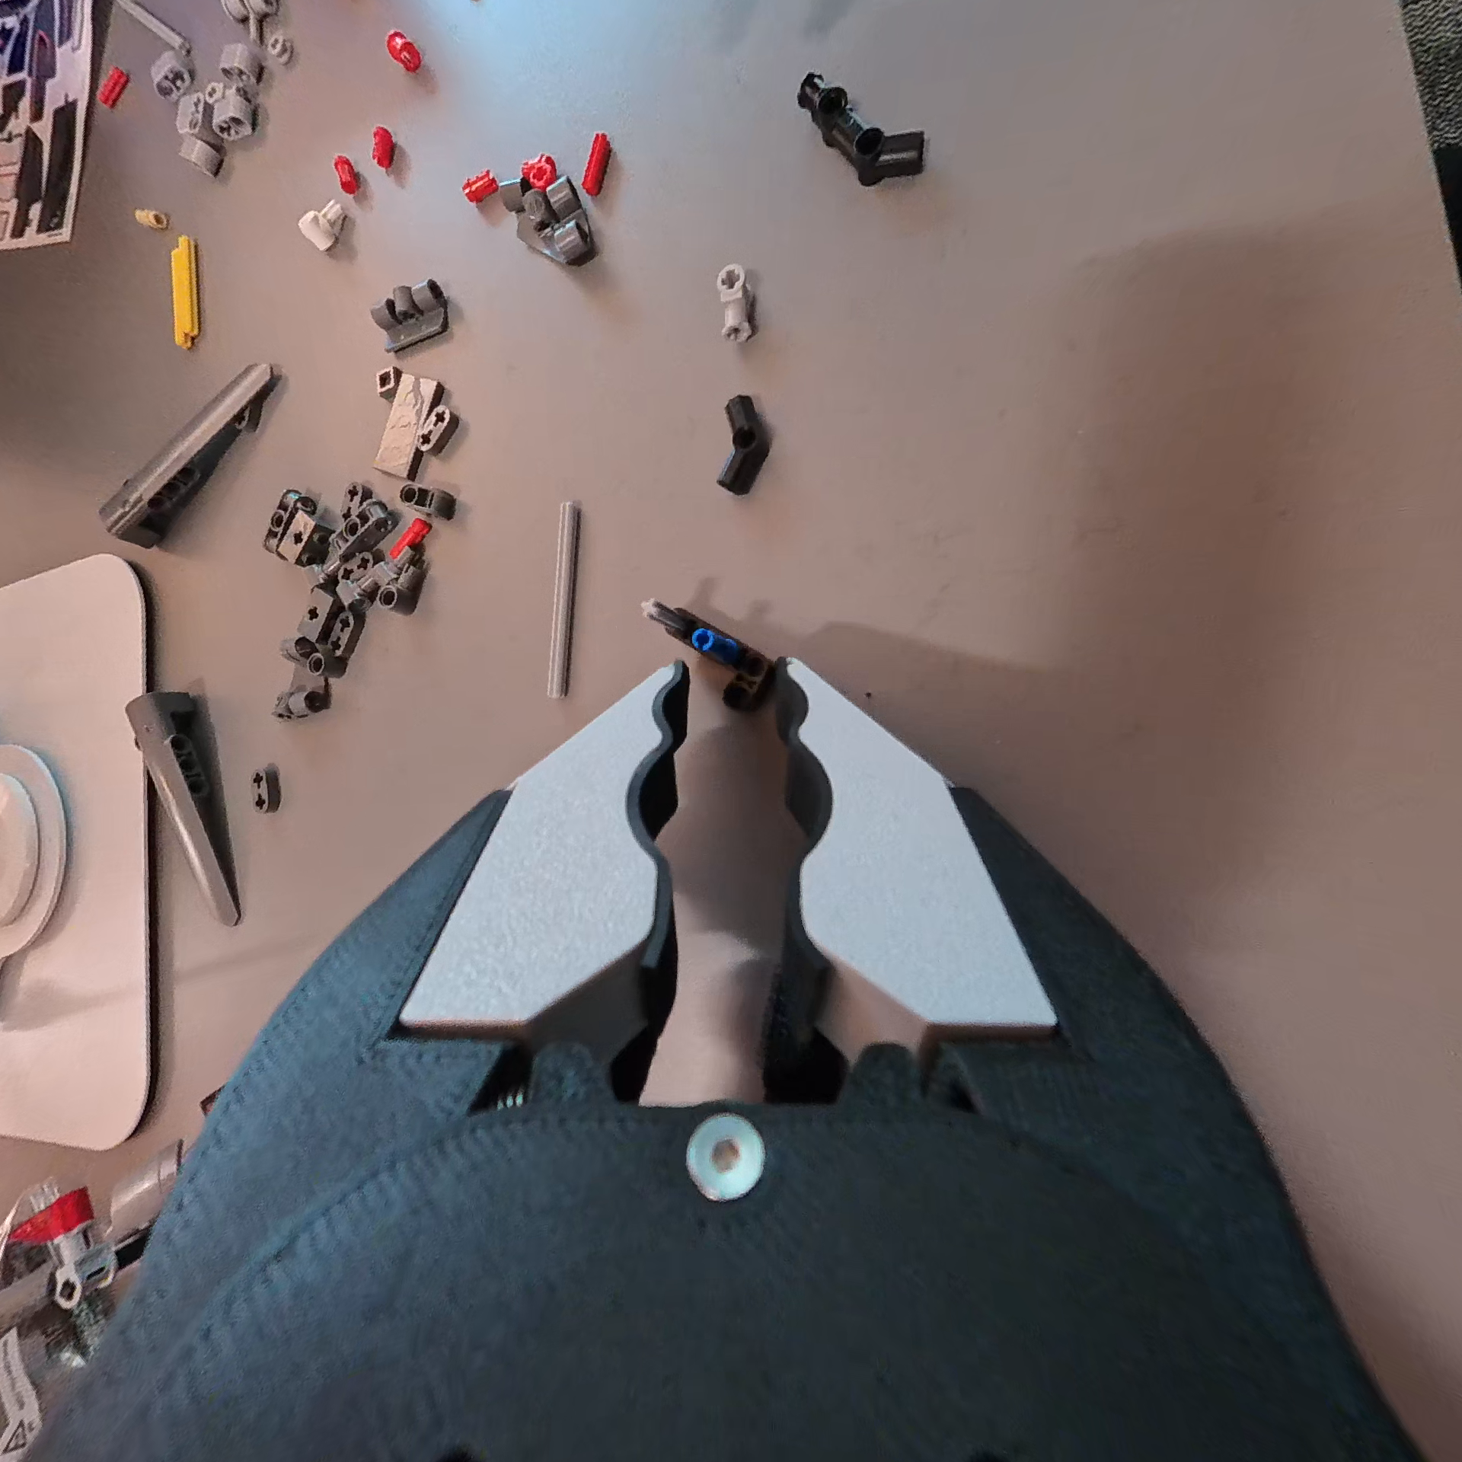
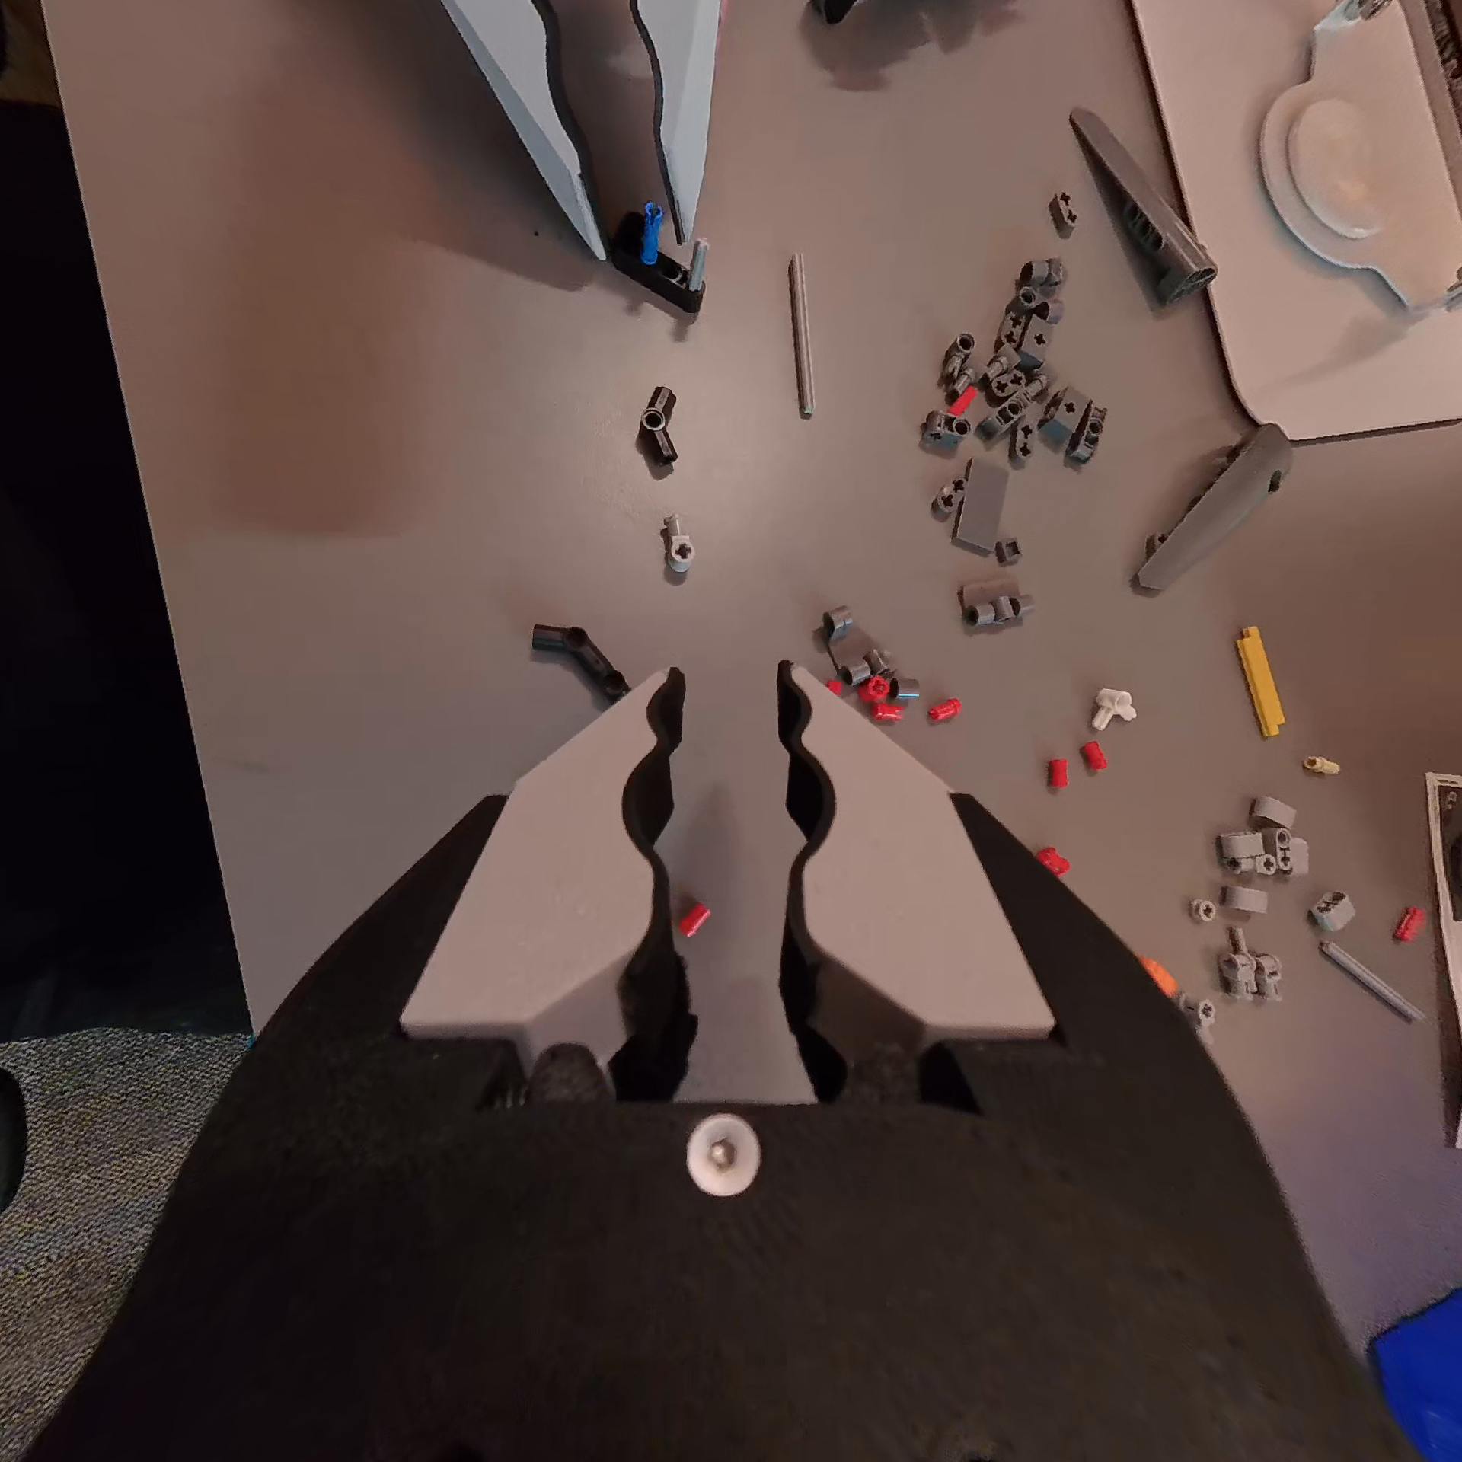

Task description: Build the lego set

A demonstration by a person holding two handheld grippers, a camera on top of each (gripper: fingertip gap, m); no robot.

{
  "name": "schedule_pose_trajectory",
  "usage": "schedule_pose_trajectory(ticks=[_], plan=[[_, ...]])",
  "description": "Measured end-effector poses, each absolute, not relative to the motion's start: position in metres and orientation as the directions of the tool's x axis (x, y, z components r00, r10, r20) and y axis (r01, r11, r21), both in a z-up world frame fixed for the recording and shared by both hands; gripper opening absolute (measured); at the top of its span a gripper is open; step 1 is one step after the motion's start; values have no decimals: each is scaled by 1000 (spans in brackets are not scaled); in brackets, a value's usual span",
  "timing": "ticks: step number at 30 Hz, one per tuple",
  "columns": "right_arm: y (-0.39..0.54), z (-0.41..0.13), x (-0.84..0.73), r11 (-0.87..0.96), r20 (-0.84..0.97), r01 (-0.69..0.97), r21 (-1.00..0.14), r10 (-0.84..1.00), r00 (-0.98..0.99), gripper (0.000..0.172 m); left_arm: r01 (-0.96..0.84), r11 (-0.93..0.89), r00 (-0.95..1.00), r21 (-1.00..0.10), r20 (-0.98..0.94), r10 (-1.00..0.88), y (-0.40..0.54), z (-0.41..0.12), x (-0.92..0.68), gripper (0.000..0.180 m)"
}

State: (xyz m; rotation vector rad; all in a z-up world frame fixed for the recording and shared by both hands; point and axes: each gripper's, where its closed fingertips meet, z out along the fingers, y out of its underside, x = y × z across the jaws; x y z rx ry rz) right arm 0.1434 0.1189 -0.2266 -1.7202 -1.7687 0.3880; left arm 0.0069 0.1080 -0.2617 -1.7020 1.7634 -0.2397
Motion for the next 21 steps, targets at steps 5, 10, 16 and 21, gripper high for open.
schedule_pose_trajectory(ticks=[5, 10, 16, 21], plan=[[118, -229, 140, 109, 234, 788, -606, 971, 46, 21, -824, 136, 73, -551, -342, -937, 109, -261, 5, 20], [120, -228, 141, 105, 239, 786, -609, 969, 55, 21, -826, 140, 69, -547, -344, -937, 108, -262, 5, 19], [118, -226, 143, 98, 235, 776, -623, 970, 67, 20, -827, 143, 66, -543, -347, -936, 108, -262, 6, 16], [120, -224, 151, 91, 255, 779, -620, 963, 90, 21, -827, 139, 73, -544, -348, -934, 109, -262, 6, 14]])
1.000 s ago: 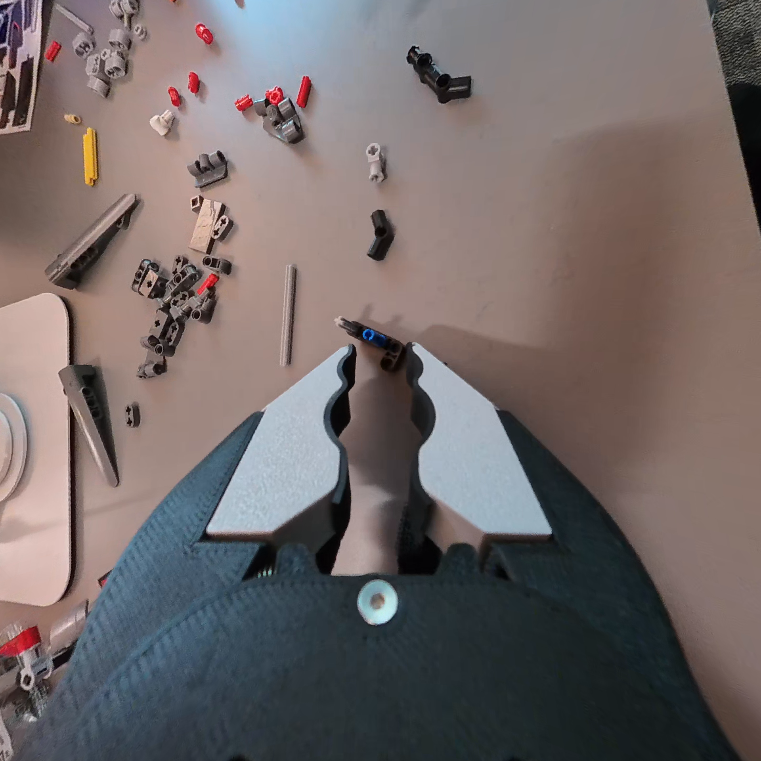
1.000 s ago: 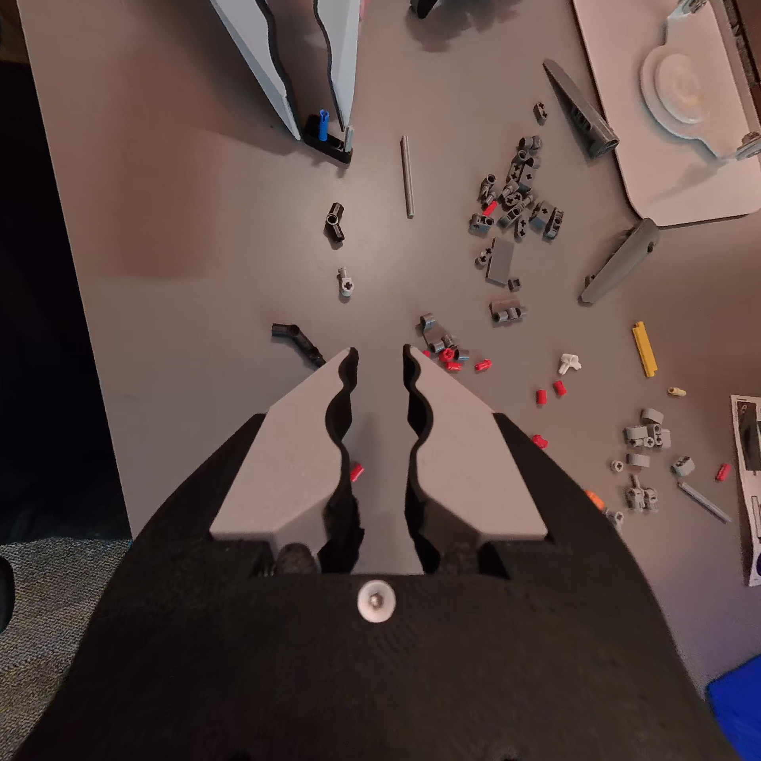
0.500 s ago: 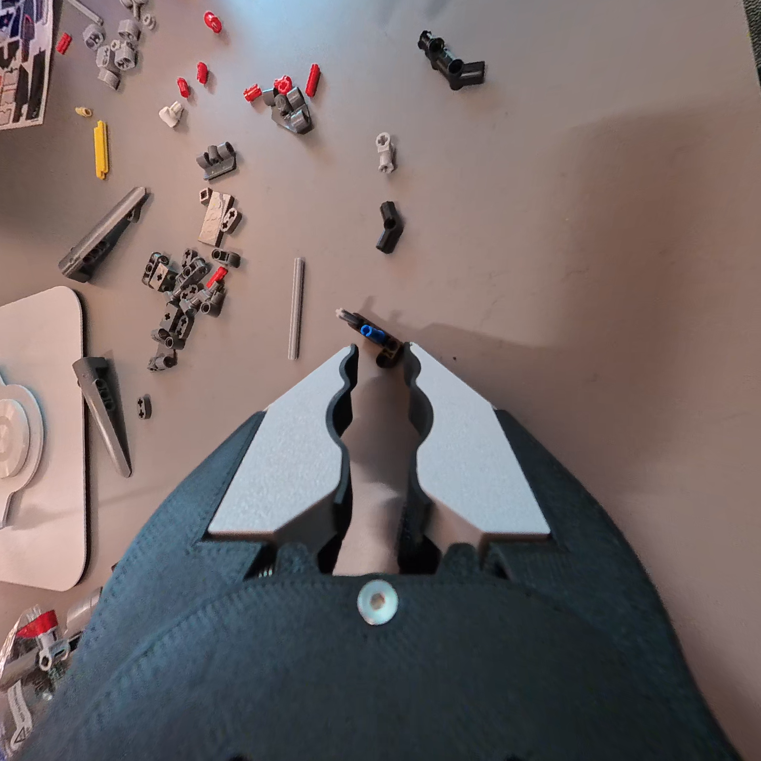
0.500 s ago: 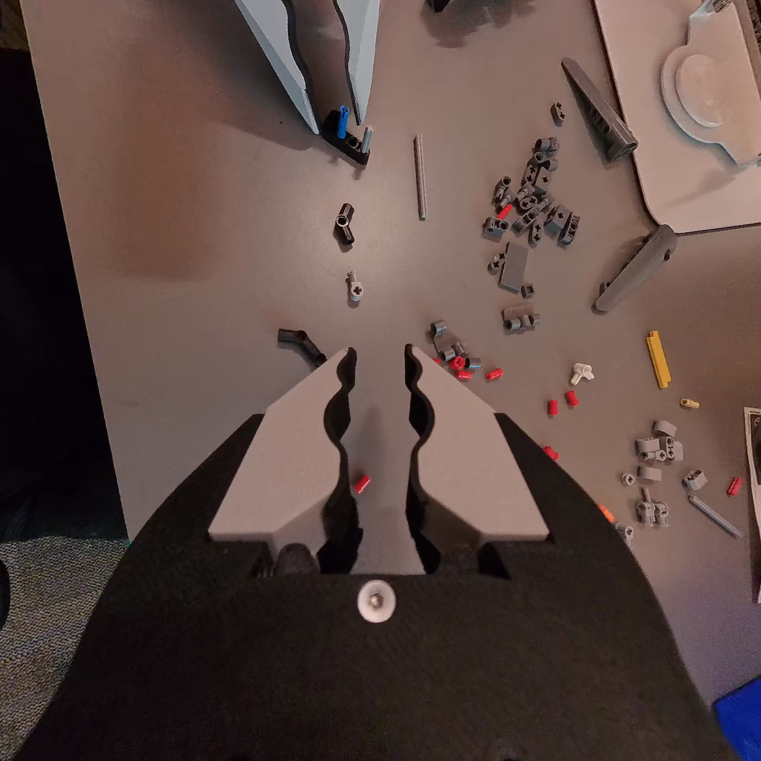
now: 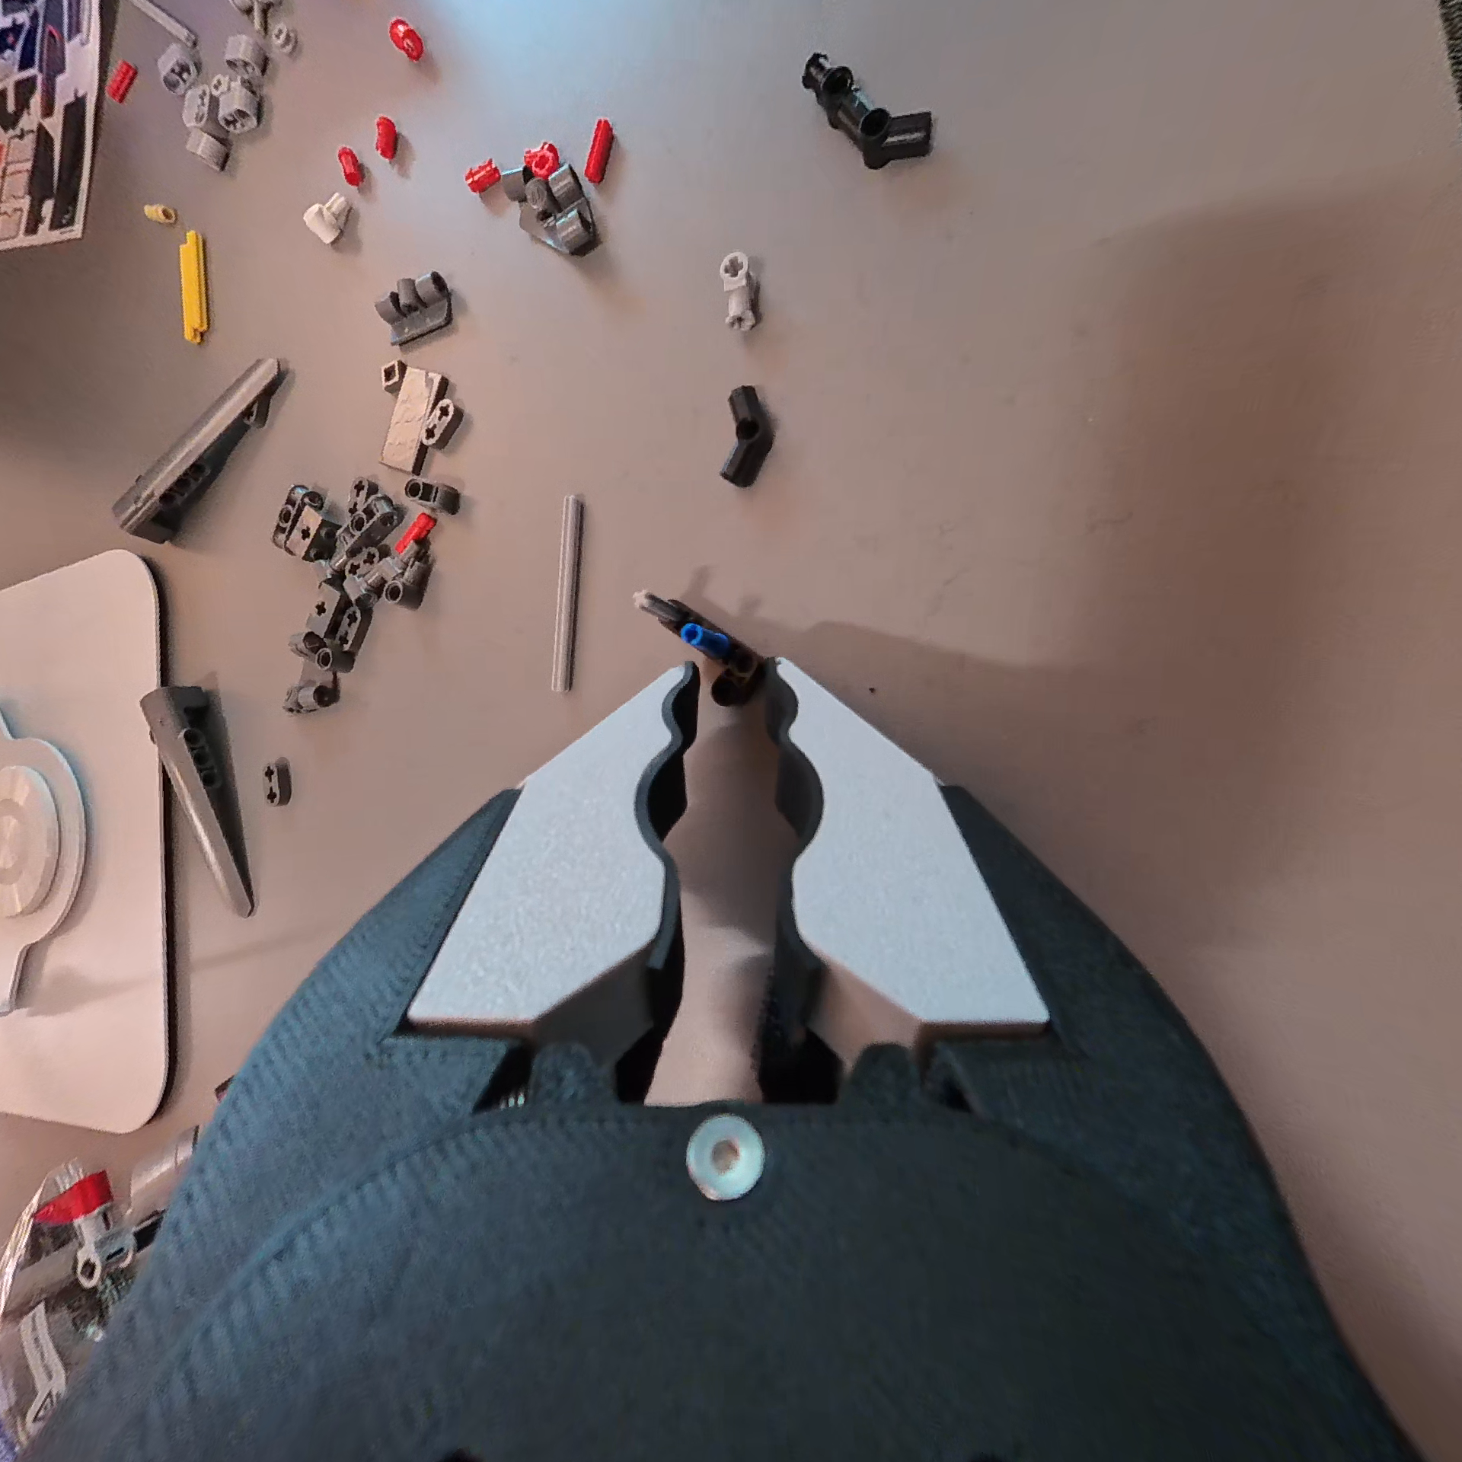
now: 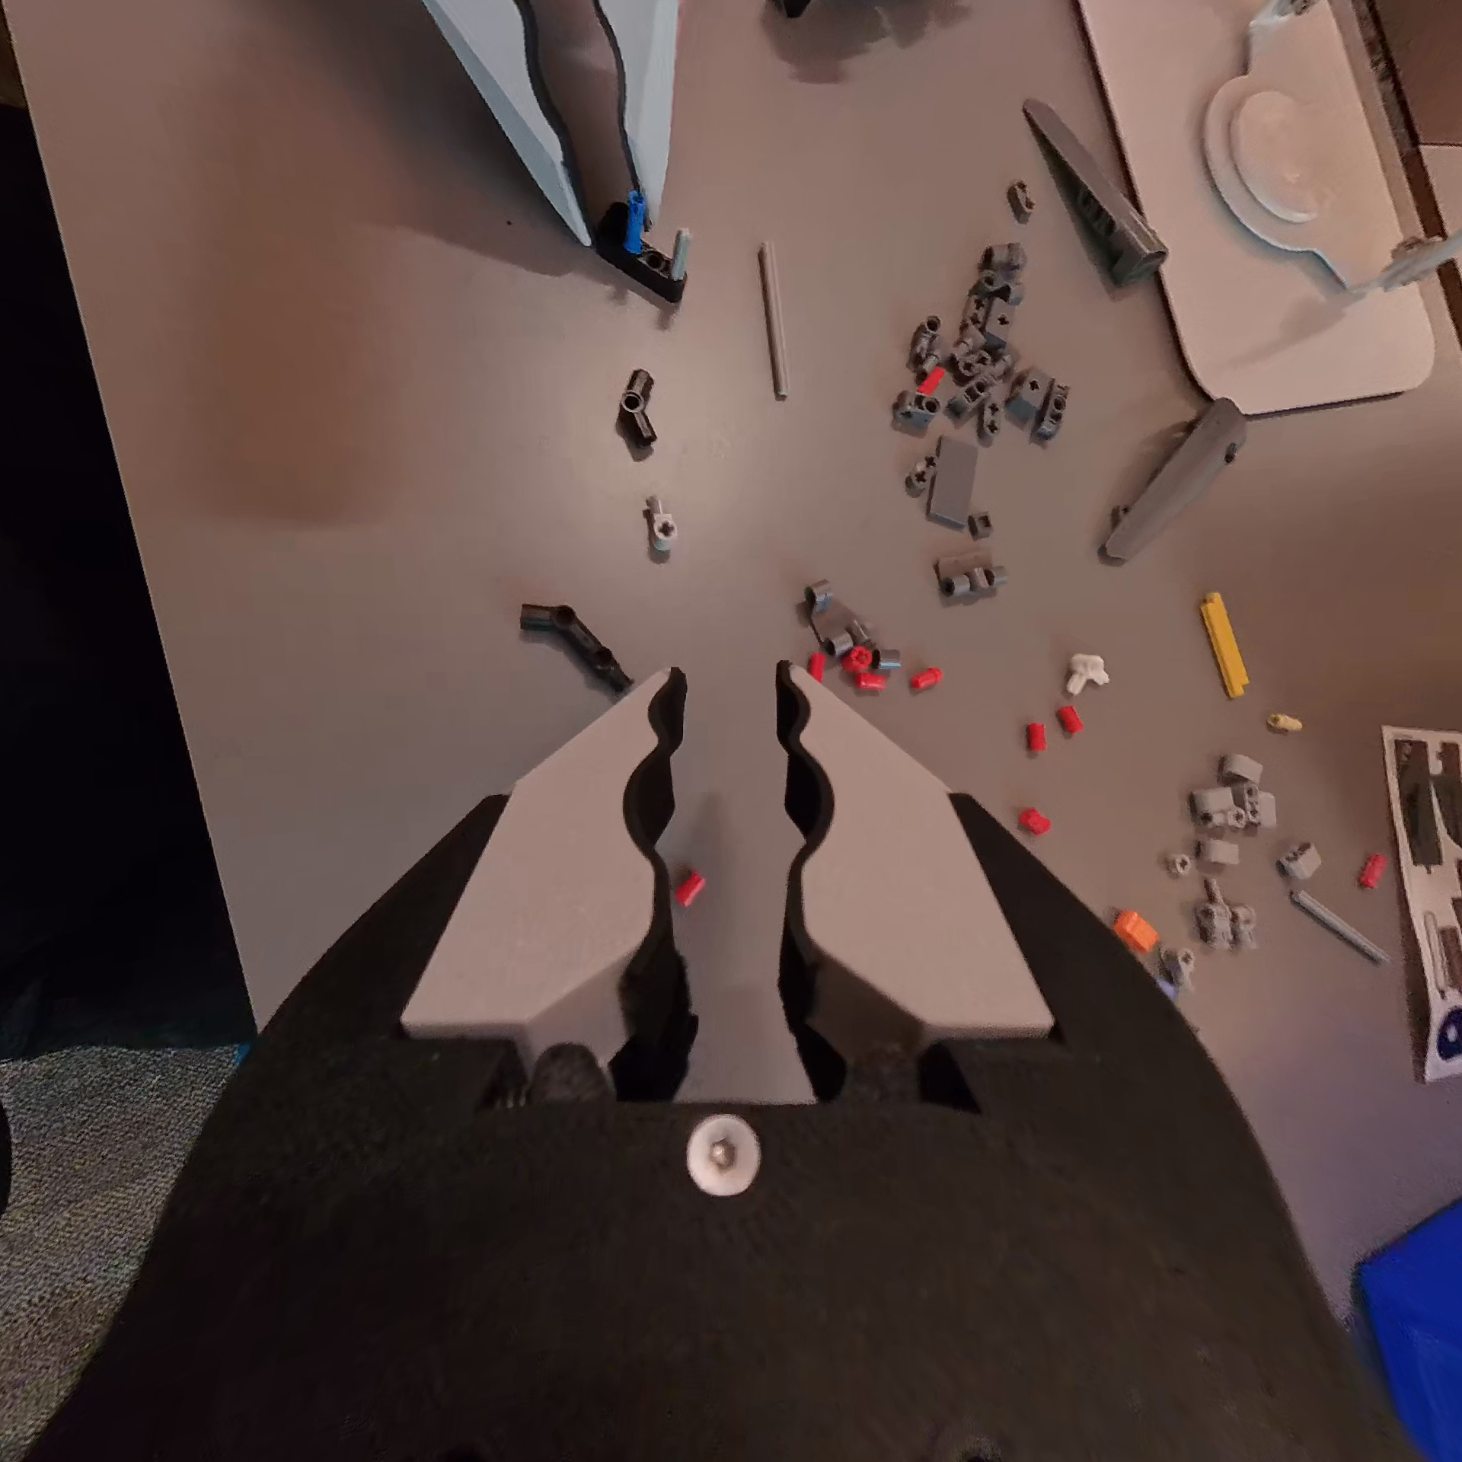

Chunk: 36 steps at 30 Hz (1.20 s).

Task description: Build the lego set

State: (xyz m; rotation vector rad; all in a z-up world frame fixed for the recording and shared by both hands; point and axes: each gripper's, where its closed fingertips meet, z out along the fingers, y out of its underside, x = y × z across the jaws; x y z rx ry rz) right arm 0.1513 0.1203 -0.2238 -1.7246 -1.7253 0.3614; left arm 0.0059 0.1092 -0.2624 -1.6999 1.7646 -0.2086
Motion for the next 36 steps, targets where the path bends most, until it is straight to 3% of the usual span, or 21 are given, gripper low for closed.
schedule_pose_trajectory(ticks=[15, 25, 31, 36], plan=[[153, -191, 271, -105, 384, 797, -595, 834, 396, 22, -830, 119, 113, -545, -373, -921, 119, -263, 4, 12], [163, -207, 344, -250, 429, 804, -539, 741, 517, 23, -800, 87, 162, -594, -354, -921, 125, -263, 9, 11], [167, -212, 367, -270, 411, 780, -564, 728, 549, 23, -806, 84, 193, -586, -394, -899, 131, -263, 11, 11], [172, -210, 379, -256, 387, 743, -618, 724, 572, 24, -810, 56, 233, -583, -408, -883, 134, -259, 7, 23]])
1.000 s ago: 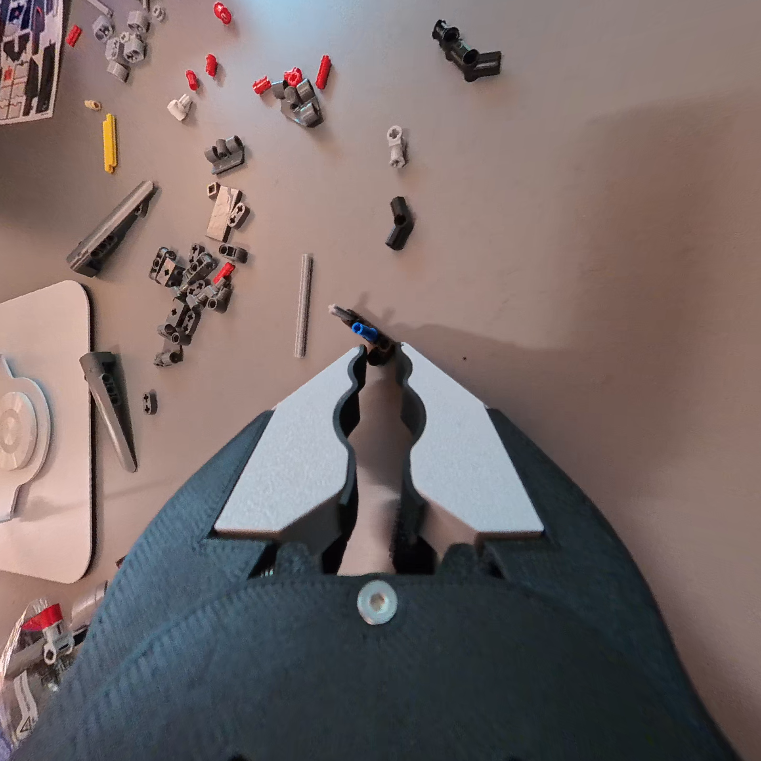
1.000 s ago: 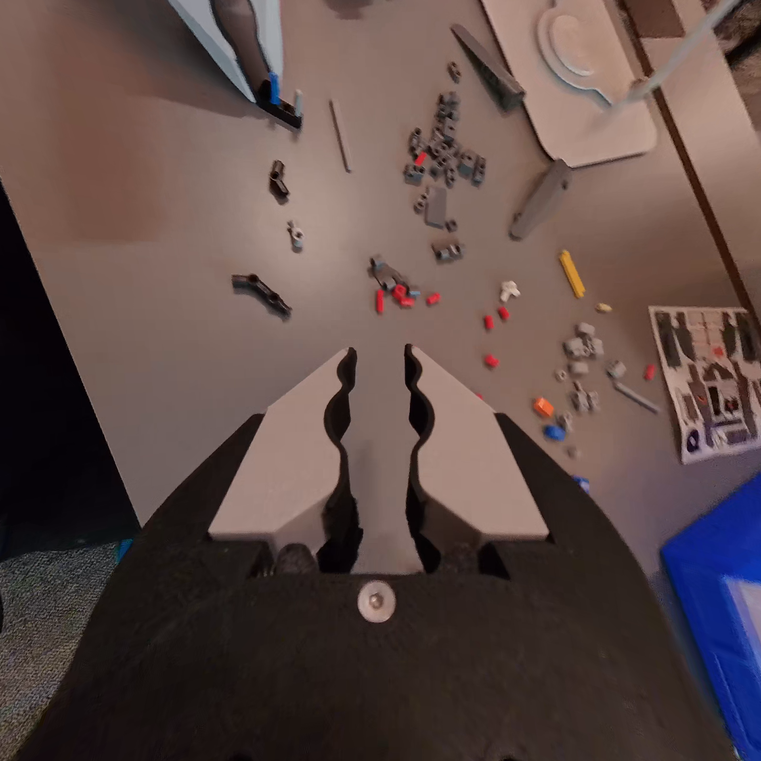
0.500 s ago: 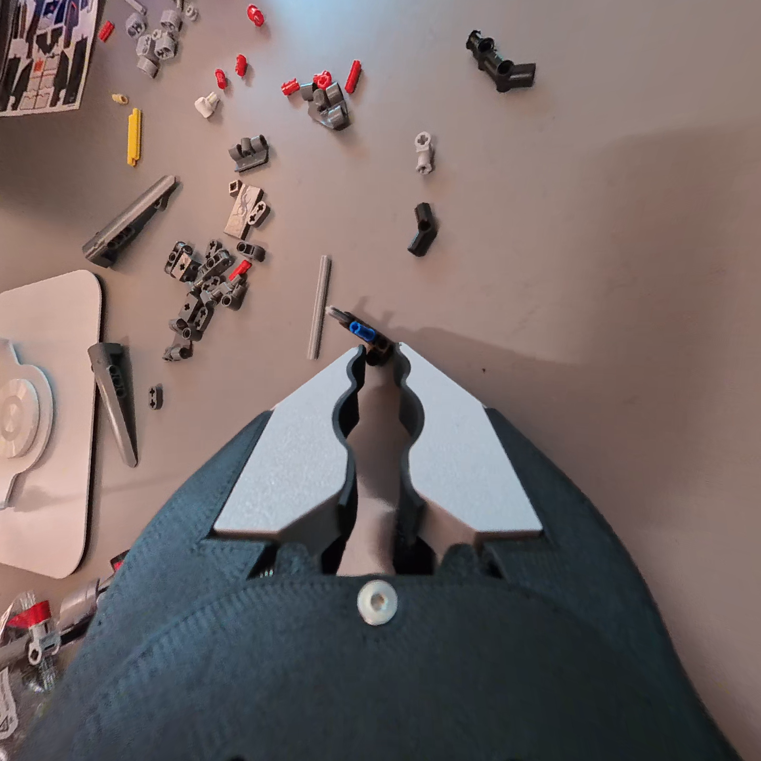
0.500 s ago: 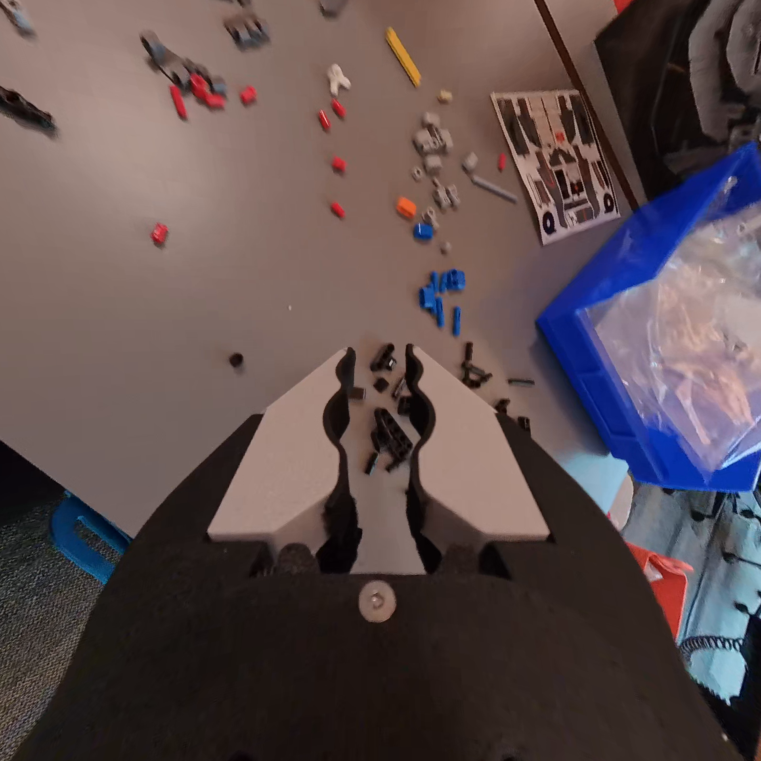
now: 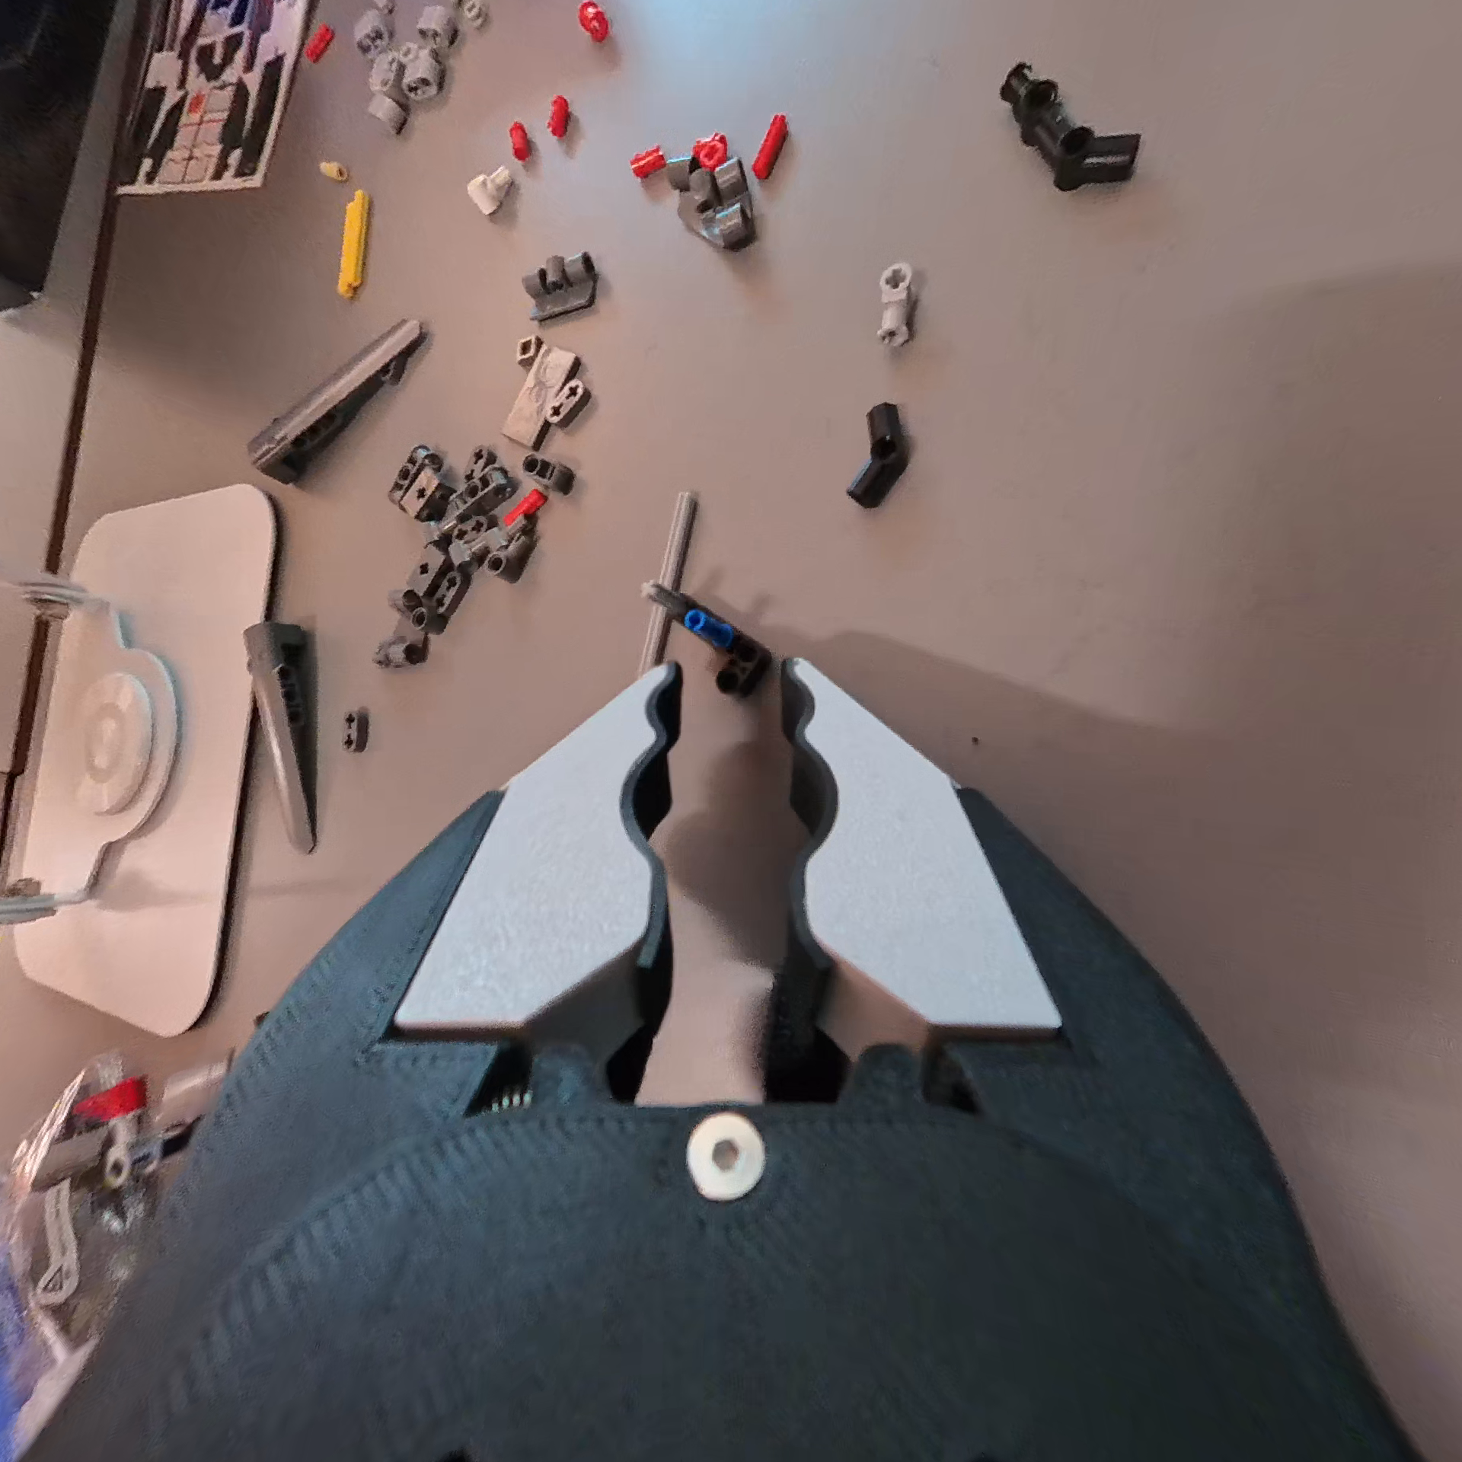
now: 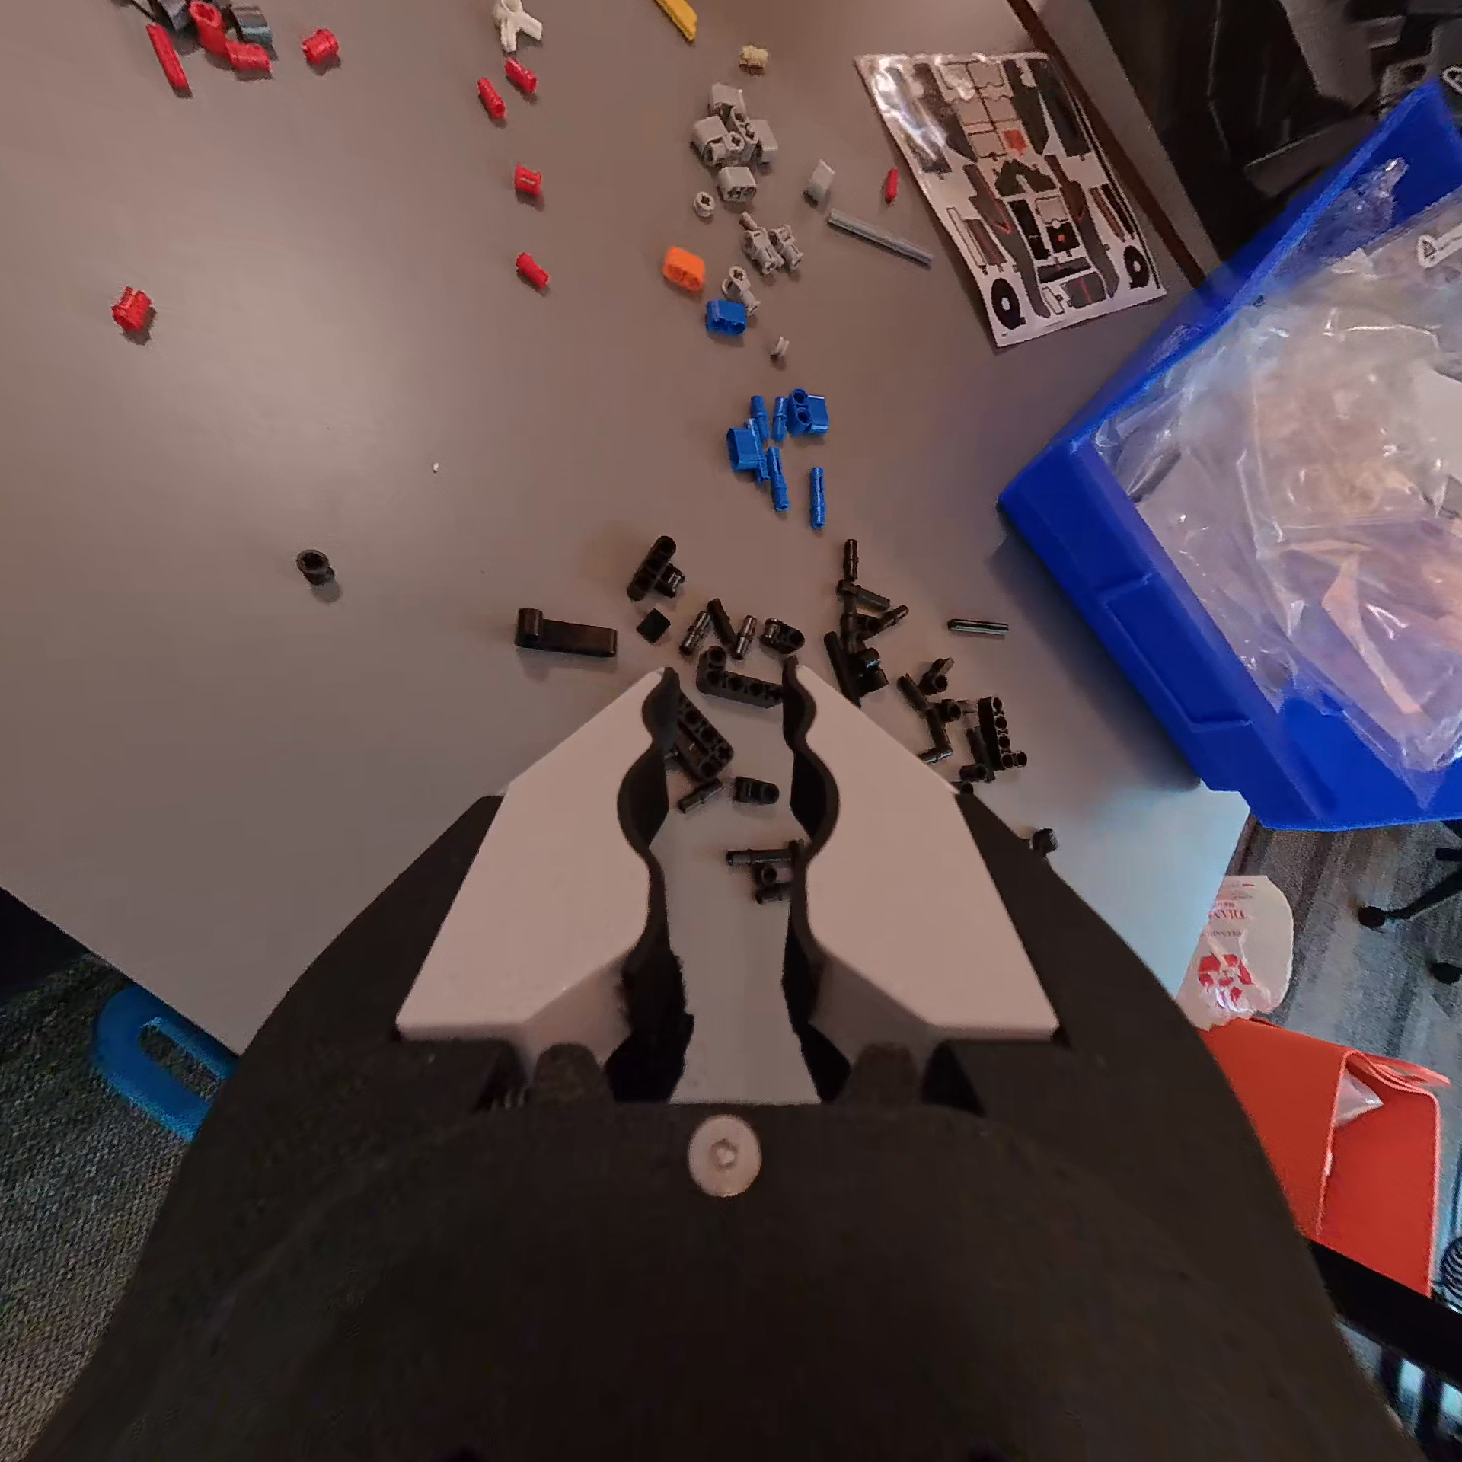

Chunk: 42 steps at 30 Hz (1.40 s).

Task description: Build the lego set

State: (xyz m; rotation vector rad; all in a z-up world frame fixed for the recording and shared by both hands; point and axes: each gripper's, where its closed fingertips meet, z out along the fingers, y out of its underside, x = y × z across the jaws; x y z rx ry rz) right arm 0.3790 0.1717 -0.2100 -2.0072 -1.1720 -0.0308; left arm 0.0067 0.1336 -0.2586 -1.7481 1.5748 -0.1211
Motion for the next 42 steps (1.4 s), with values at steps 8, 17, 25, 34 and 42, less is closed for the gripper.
schedule_pose_trajectory(ticks=[8, 17, 25, 34, 42], plan=[[187, -203, 397, -196, 371, 674, -712, 711, 598, 26, -732, -17, 428, -681, -441, -789, 127, -239, -3, 30], [238, -178, 437, -61, 449, 582, -811, 573, 685, 43, -761, -52, 579, -647, -641, -504, 128, -237, -35, 24], [252, -190, 474, -31, 479, 570, -821, 504, 719, 31, -861, -39, 493, -507, -814, -309, 134, -234, -55, 30], [247, -208, 499, -32, 448, 531, -847, 495, 745, 27, -887, -82, 459, -454, -852, -251, 140, -236, -62, 23], [253, -192, 532, -57, 443, 483, -874, 314, 840, 31, -901, -127, 433, -415, -876, -214, 145, -238, -70, 15]])
